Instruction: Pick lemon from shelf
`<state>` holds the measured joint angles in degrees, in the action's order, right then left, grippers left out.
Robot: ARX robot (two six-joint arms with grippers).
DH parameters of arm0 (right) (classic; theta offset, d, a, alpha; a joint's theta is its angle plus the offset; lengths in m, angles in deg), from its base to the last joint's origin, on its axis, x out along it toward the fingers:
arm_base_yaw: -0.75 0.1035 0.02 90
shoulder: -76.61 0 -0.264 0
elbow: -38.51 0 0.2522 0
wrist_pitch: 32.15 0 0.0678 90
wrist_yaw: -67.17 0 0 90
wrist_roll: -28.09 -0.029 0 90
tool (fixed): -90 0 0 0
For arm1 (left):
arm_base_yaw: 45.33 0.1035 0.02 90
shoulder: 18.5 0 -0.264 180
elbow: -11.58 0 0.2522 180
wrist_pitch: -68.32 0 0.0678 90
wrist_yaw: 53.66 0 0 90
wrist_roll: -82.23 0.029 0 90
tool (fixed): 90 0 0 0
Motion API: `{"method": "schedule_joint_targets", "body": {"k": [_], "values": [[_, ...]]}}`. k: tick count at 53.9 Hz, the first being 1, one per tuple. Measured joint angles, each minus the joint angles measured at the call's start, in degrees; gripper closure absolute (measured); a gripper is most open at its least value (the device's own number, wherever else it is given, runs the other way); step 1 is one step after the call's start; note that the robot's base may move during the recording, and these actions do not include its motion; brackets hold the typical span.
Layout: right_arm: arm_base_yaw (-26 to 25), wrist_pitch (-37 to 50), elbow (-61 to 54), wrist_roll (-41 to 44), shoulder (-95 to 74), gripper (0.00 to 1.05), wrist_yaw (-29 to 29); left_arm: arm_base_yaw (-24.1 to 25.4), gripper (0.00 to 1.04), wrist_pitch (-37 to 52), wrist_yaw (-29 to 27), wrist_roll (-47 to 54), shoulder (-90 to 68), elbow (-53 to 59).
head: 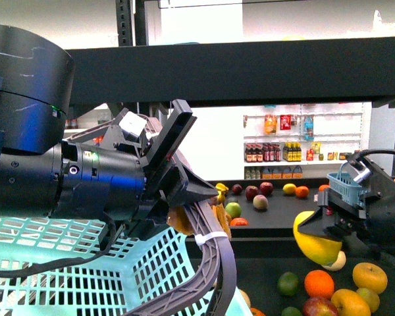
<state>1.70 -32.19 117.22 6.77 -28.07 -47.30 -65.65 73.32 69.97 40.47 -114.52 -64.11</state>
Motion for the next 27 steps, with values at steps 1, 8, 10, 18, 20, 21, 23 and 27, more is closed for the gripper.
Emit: {"method": "schedule_joint_targets", "body": {"k": [1,8,10,18,20,21,23,27], "values": [[0.2,0.0,0.0,-0.15,0.15,0.5,-0.07,0.0,0.94,0.0,0.0,0.0,0.0,0.0],[2.8,-0.04,0.0,-3.45,1.46,0.51,-2.82,0.0,0.94,0.0,-0.02,0.0,0.0,0.0],[3.39,-0.04,0.0,-4.66,1.6,0.51,-3.39,0.0,0.94,0.0,-0.11,0.0,0.0,0.0],[6.25,0.52,0.0,-8.17,1.68,0.51,-4.76,0.0,0.94,0.0,0.0,0.0,0.0,0.0],[6.97,0.76,0.0,-8.76,1.75,0.51,-4.79,0.0,0.94,0.0,0.02,0.0,0.0,0.0],[7.5,0.92,-0.02,-9.2,1.81,0.51,-4.81,0.0,0.94,0.0,0.0,0.0,0.0,0.0],[8.28,1.14,-0.07,-9.55,1.99,0.51,-4.94,0.0,0.94,0.0,0.0,0.0,0.0,0.0],[9.92,1.36,-0.07,-10.23,2.38,0.51,-5.05,0.0,0.94,0.0,0.0,0.0,0.0,0.0]]}}
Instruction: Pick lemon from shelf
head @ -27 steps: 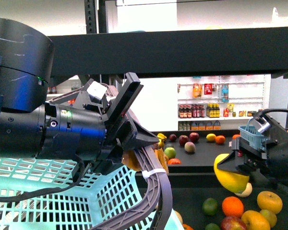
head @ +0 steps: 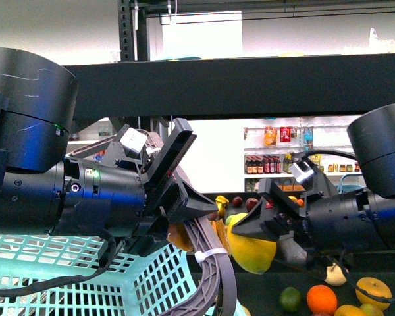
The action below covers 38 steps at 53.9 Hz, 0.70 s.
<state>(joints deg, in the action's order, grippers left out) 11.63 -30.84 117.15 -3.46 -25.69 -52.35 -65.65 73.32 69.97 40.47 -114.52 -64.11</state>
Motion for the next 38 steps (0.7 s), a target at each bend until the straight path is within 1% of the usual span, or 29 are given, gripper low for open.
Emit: {"method": "schedule_joint_targets", "body": {"k": [16,38], "values": [[5.68,-0.33,-0.04,-0.22,0.61,0.51,0.11,0.0,0.94,0.0,-0.09,0.0,0.0,0.0],[9.62,-1.95,1.49,0.26,-1.66,0.51,5.4,1.01,0.94,-0.02,-0.66,2.05,-0.07,0.02]]}}
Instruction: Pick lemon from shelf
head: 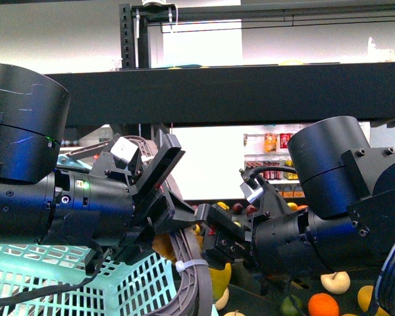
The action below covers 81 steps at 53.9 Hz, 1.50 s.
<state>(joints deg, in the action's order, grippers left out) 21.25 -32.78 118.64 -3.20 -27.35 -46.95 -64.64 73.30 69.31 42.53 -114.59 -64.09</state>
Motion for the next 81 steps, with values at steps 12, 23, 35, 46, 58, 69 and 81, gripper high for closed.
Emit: {"method": "schedule_joint_targets", "body": {"k": [12,23,35,46,58,69,81], "values": [[0.83,0.37,0.04,-0.2,-0.26,0.46,1.29,0.26,0.94,0.0,-0.02,0.92,-0.04,0.02],[0.83,0.37,0.04,-0.13,-0.28,0.18,2.29,0.61,0.94,0.0,0.04,0.85,-0.04,0.02],[0.57,0.5,-0.15,0.07,-0.26,0.08,2.25,0.7,0.94,0.0,0.04,0.5,-0.04,0.02],[-0.26,1.18,-0.57,-0.15,-0.13,0.08,0.57,0.7,0.94,0.0,0.2,-0.39,-0.04,0.02],[-2.25,2.03,-3.74,0.26,4.72,0.08,-1.84,0.17,0.94,0.02,0.24,-1.25,-0.04,0.0],[-8.2,6.62,-10.91,0.48,14.78,0.08,-8.59,-0.35,0.94,0.17,0.24,-1.88,-0.04,-0.28],[-18.86,11.34,-19.63,2.27,21.53,0.08,-13.92,-0.81,0.94,0.17,0.48,-2.08,-0.13,-0.28]]}}
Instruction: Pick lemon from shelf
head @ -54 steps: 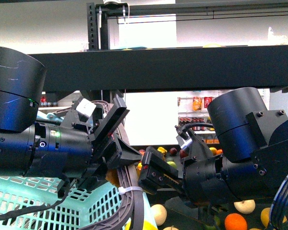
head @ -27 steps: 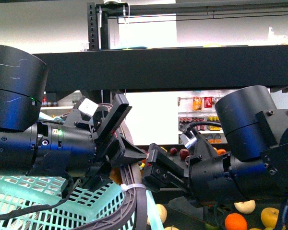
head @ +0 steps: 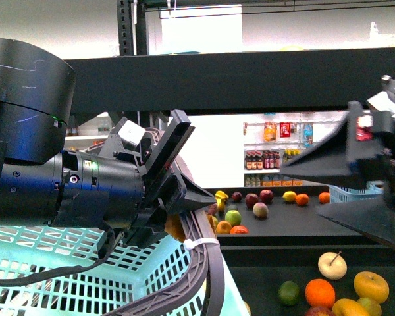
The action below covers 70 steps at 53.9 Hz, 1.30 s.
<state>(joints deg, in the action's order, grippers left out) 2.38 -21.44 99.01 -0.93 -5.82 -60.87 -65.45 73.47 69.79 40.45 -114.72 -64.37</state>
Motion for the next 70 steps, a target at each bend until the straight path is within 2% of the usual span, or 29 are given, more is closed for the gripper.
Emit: {"method": "schedule_joint_targets", "body": {"k": [7,10,15,23,47,70], "values": [[-5.88,2.58,-3.15,4.37,-2.62,0.08,-1.09,-0.02,0.94,0.0,0.0,-0.09,0.0,0.0],[-8.96,3.72,-3.67,9.27,-6.73,0.08,-0.46,-0.02,0.94,0.0,0.0,-0.09,0.0,0.0],[-9.84,4.26,-3.19,16.2,-13.62,0.08,3.02,-0.02,0.94,0.0,-0.02,-0.02,0.0,0.0],[-8.07,2.71,0.81,25.66,-28.48,0.08,9.84,-0.04,0.94,0.0,0.0,-0.07,0.0,0.0],[1.07,0.9,17.03,34.67,-55.71,0.08,21.51,-0.04,0.94,0.0,0.0,-0.07,0.0,0.0],[3.48,-0.15,25.35,39.43,-64.19,0.08,24.39,-0.04,0.94,0.0,0.0,-0.07,0.0,0.0]]}}
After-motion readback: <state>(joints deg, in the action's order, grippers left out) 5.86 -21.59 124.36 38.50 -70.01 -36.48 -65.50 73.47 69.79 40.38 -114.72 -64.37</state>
